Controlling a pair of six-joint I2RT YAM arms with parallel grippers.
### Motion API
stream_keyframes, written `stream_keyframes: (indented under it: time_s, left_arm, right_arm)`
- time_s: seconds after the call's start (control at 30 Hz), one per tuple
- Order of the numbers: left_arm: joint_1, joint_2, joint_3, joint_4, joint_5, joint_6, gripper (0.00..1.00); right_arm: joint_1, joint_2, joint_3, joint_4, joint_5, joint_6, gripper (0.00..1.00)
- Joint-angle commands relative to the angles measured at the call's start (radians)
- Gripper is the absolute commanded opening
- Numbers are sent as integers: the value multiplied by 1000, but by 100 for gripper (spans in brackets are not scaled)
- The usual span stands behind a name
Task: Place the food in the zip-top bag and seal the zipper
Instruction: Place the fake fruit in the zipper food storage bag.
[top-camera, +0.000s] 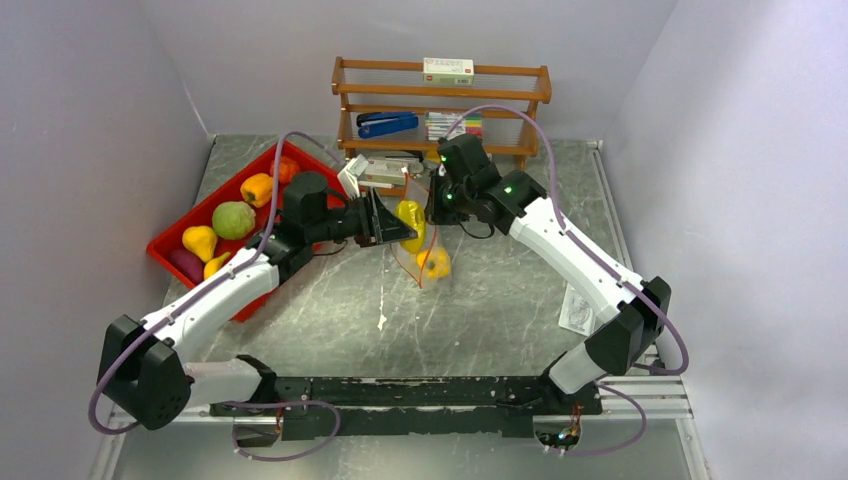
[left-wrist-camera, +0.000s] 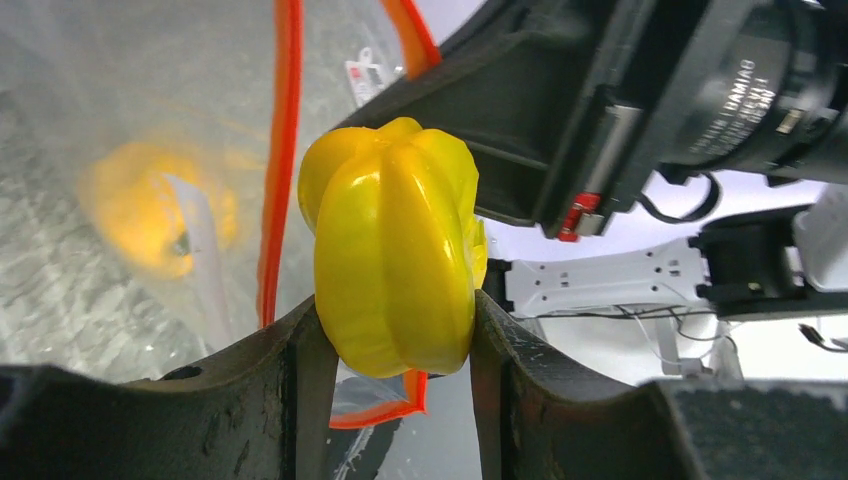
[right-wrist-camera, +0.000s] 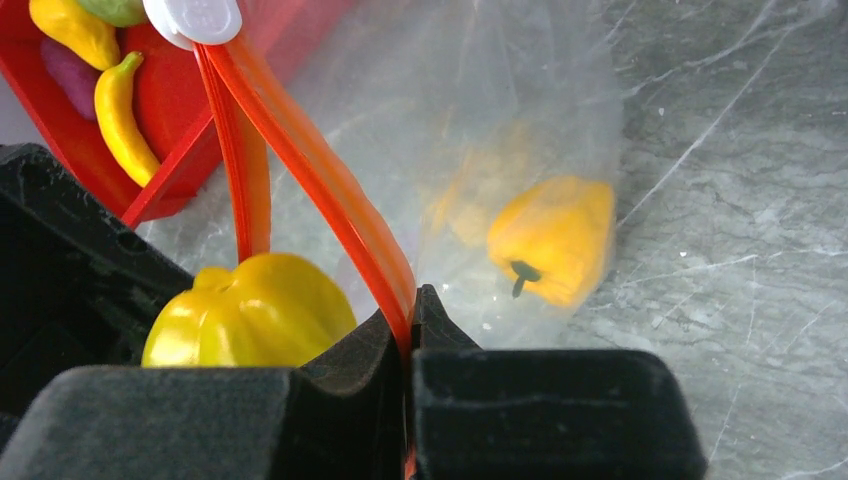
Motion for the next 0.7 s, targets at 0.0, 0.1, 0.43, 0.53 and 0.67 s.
stream_keyframes:
  time_s: [0.0,0.1,0.43,0.53,0.67]
  left_arm:
    - [-9,8,63,-132,-92,90,44]
    - [-11,-1,68,-153,-125,99,47]
    - [-17,2,108,-230,-182,141,57]
    - [-16,-5,106,-216,-171,134,59]
    - [-16,-25,115,-223,-190,137,61]
  right_arm:
    - [4,-19,6,21,-9,4,0]
    - [5,-21,6,22,-9,4,0]
    - [7,-29,-5,25,-8,8,0]
    - [7,-30,-9,26,-7,8,0]
    - [7,-27,-9,19,4,6,0]
